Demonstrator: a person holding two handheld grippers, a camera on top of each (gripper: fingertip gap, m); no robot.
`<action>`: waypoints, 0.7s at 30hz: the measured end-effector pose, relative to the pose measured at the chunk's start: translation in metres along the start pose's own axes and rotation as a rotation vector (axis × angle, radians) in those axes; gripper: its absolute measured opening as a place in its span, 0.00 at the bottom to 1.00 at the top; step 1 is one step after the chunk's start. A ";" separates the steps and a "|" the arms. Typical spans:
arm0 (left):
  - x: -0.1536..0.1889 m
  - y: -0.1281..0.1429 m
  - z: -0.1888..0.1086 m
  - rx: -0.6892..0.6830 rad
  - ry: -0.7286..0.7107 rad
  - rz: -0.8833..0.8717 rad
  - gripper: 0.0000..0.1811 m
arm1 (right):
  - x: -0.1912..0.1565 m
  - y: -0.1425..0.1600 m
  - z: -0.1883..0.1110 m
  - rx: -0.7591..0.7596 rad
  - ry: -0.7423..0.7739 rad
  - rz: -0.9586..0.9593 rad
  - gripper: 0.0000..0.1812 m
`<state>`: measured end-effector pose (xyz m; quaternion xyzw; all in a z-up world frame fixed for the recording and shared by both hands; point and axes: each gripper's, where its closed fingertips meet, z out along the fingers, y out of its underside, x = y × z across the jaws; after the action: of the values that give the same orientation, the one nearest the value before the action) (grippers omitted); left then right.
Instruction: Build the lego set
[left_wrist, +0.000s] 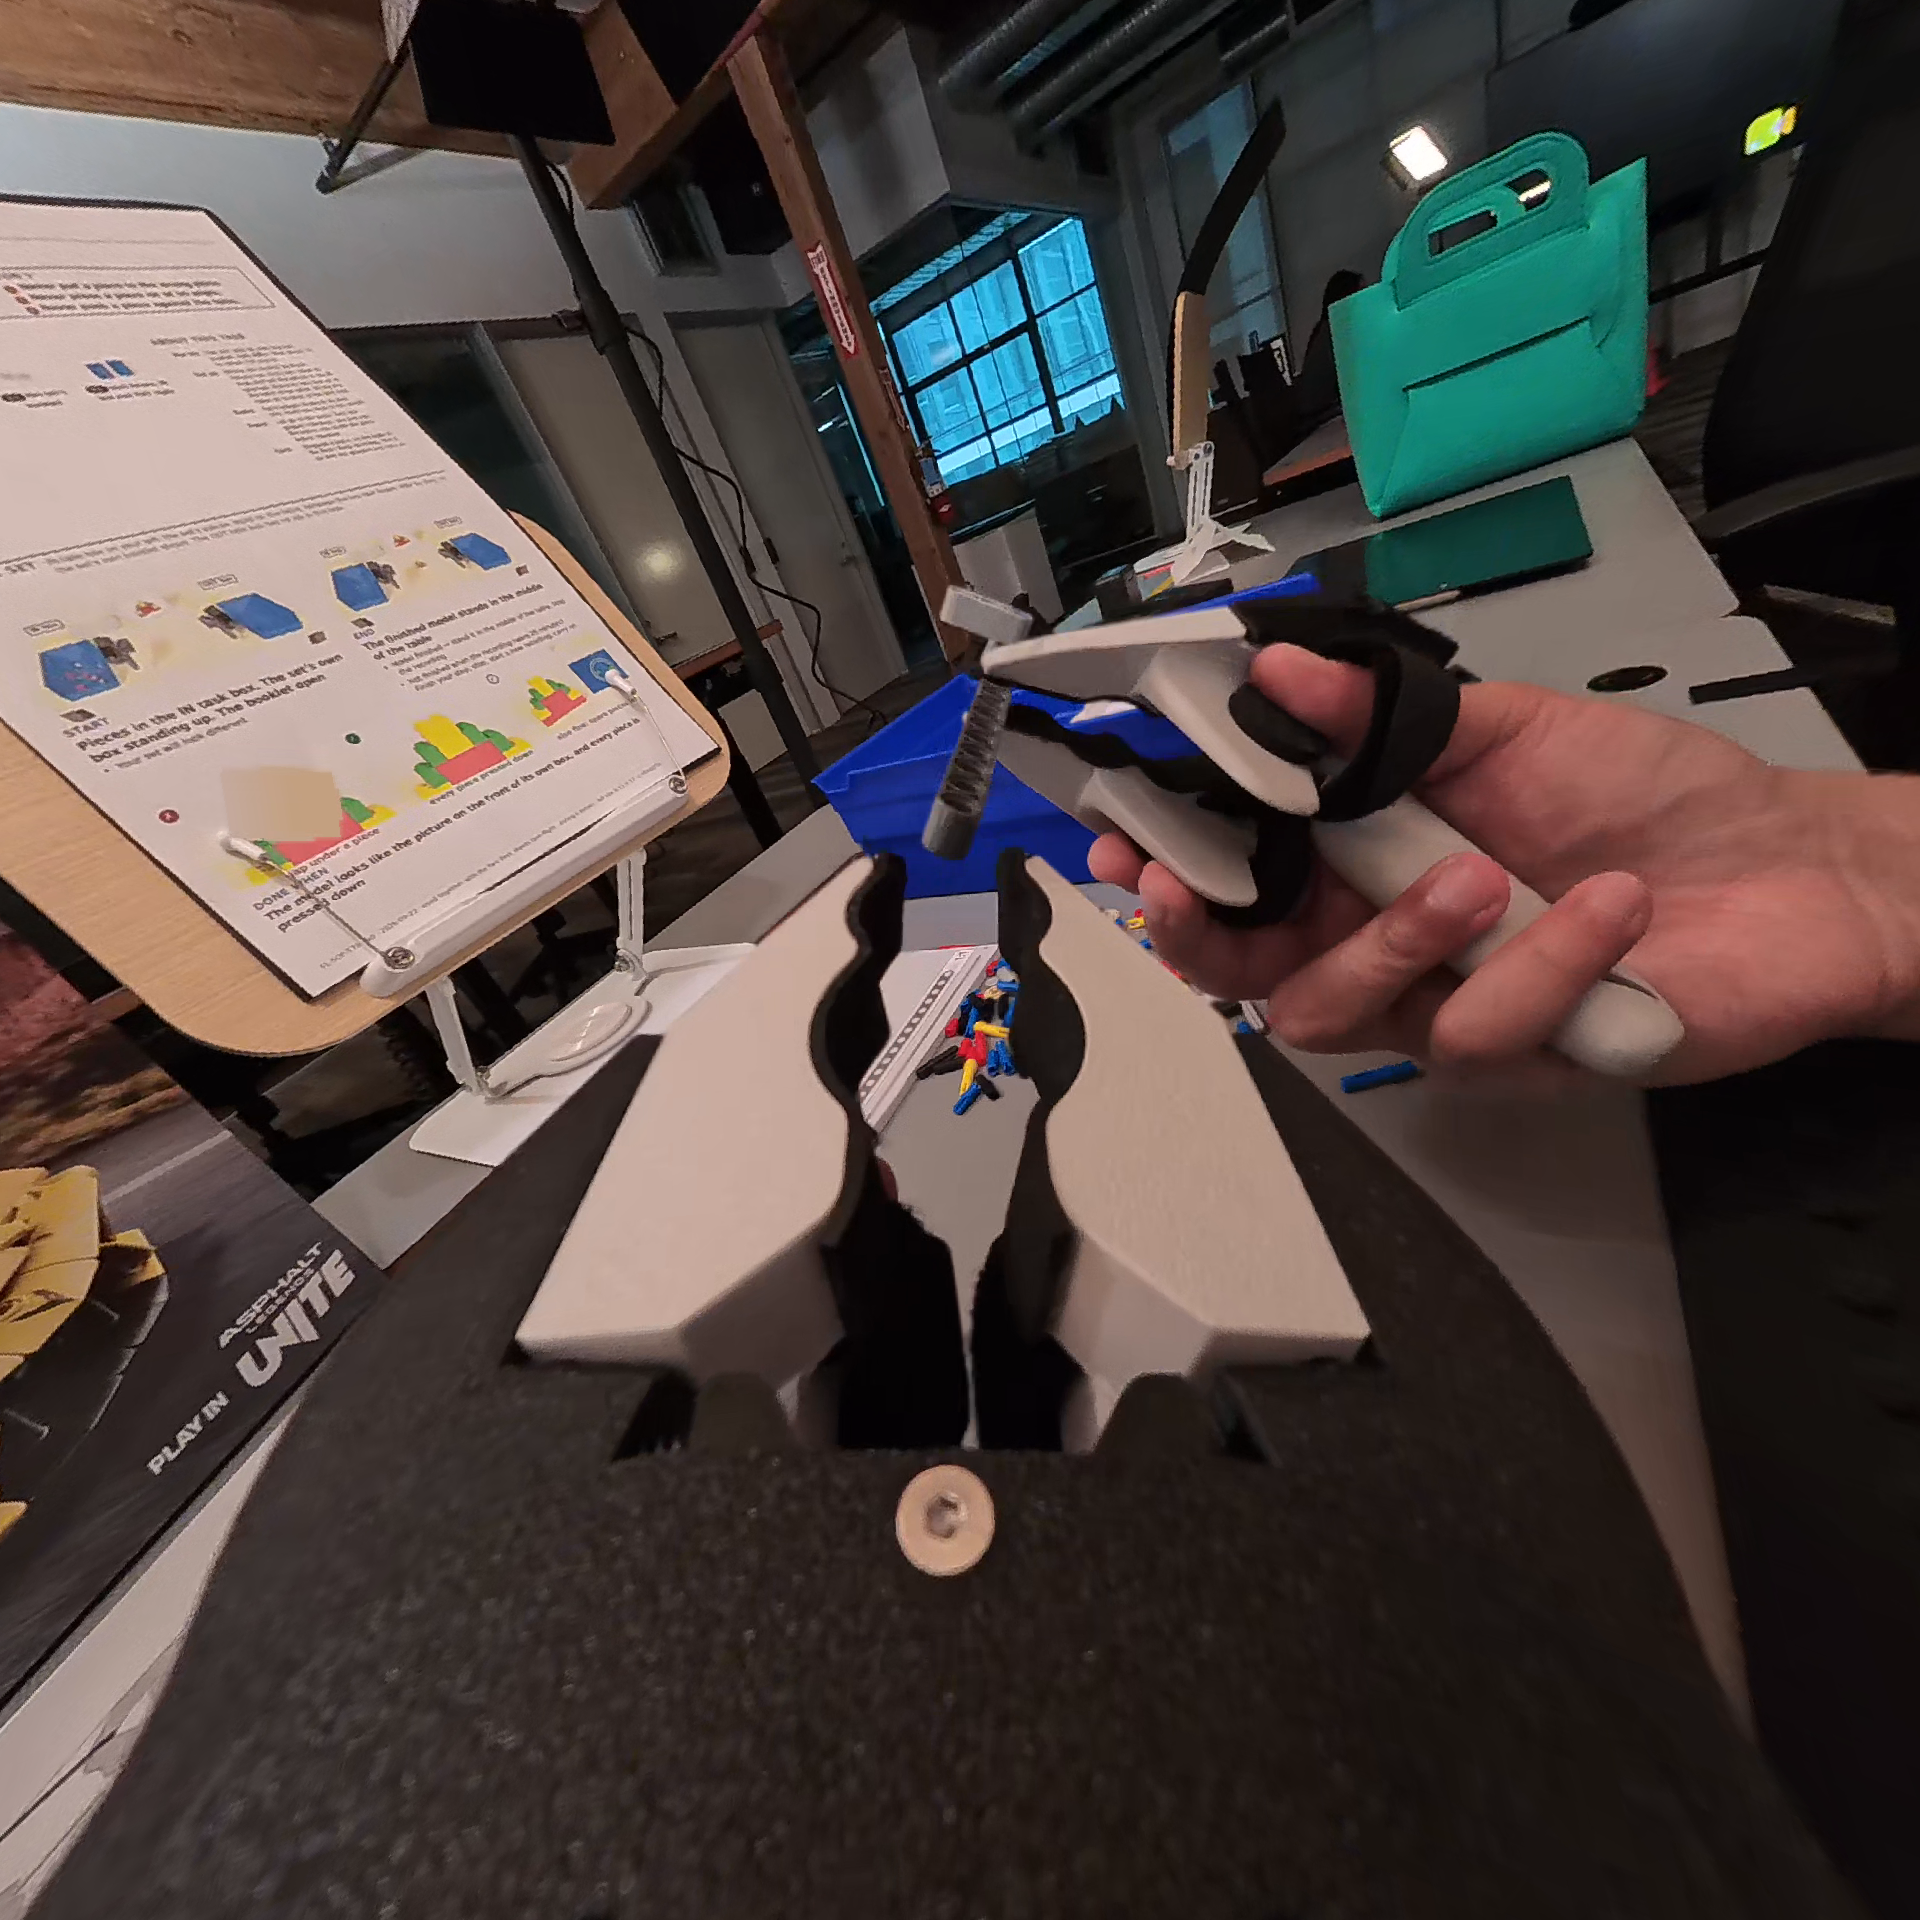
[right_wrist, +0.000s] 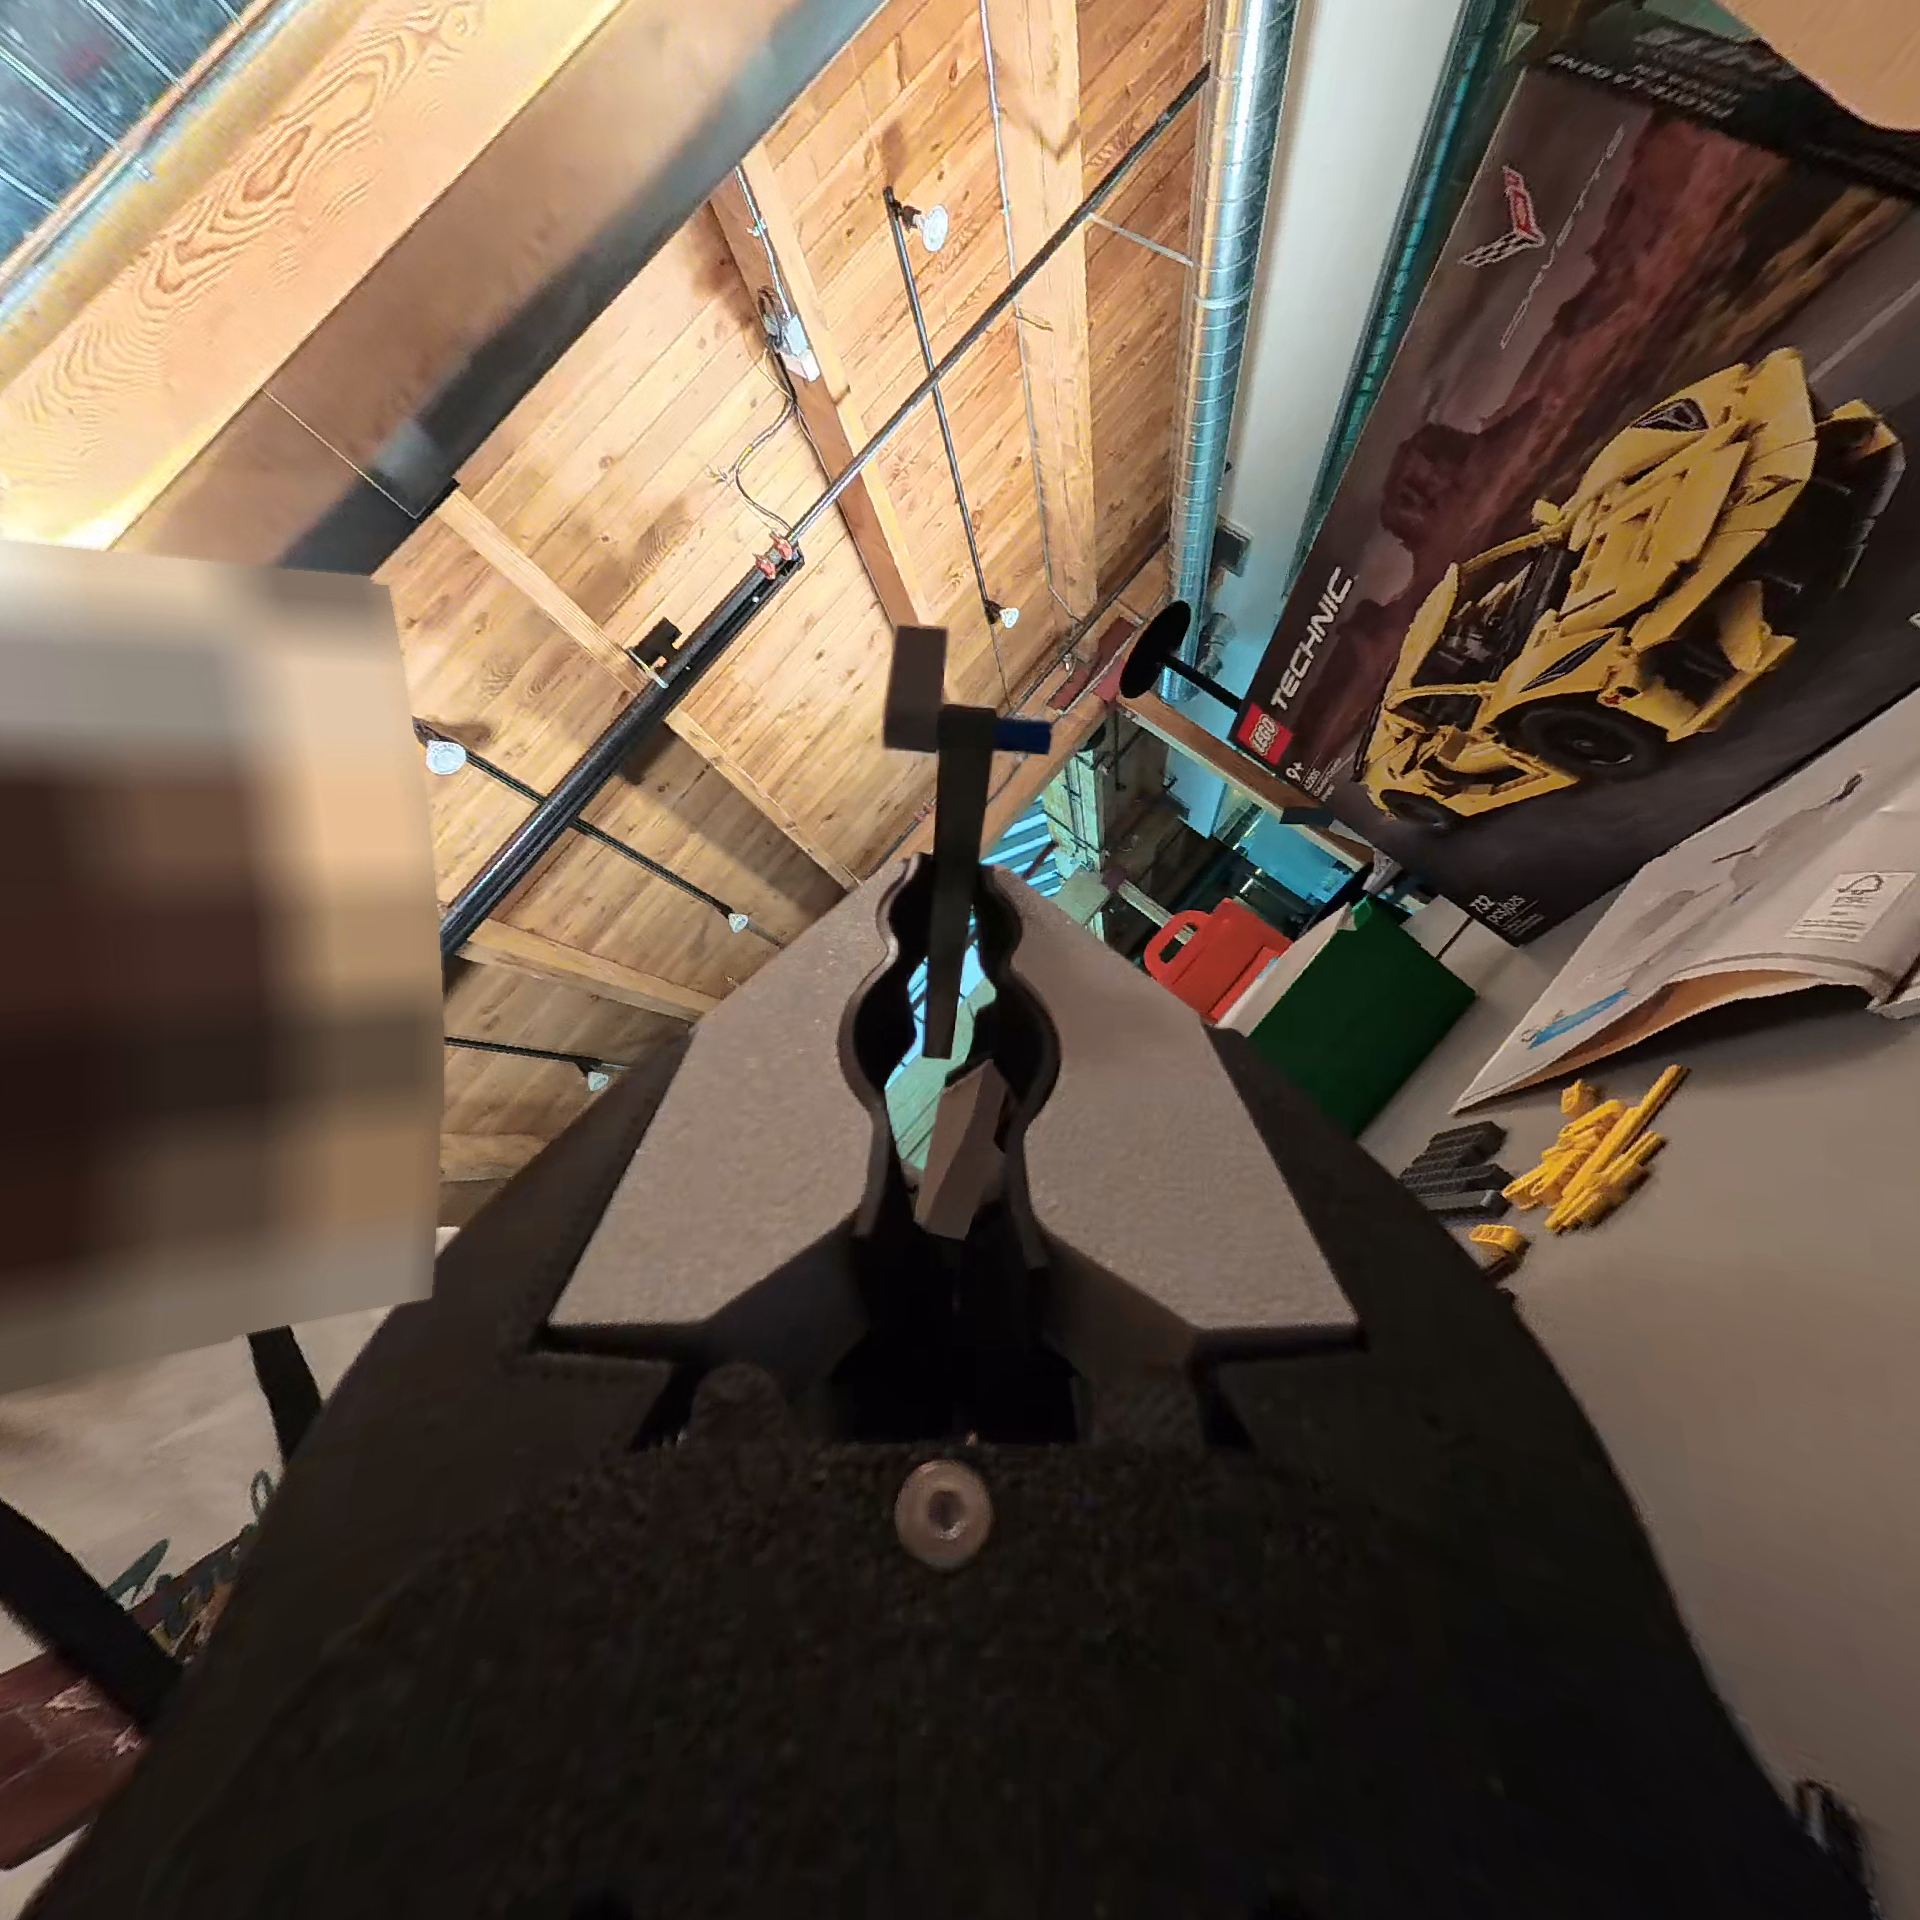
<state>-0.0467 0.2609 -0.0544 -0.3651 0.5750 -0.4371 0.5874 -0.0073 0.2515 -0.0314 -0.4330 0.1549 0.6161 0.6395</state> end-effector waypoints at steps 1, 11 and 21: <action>-0.001 -0.001 0.000 0.007 0.001 -0.004 0.09 | 0.001 0.000 -0.001 -0.001 -0.006 0.000 0.04; -0.006 0.002 -0.002 -0.003 0.017 0.126 0.05 | 0.003 -0.003 -0.003 -0.003 -0.035 0.034 0.04; 0.005 -0.008 0.010 0.058 0.092 -0.282 0.09 | -0.003 -0.017 -0.010 0.093 -0.087 0.025 0.04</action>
<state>-0.0381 0.2525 -0.0480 -0.4048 0.5315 -0.5479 0.5034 0.0109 0.2440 -0.0287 -0.3735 0.1610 0.6344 0.6573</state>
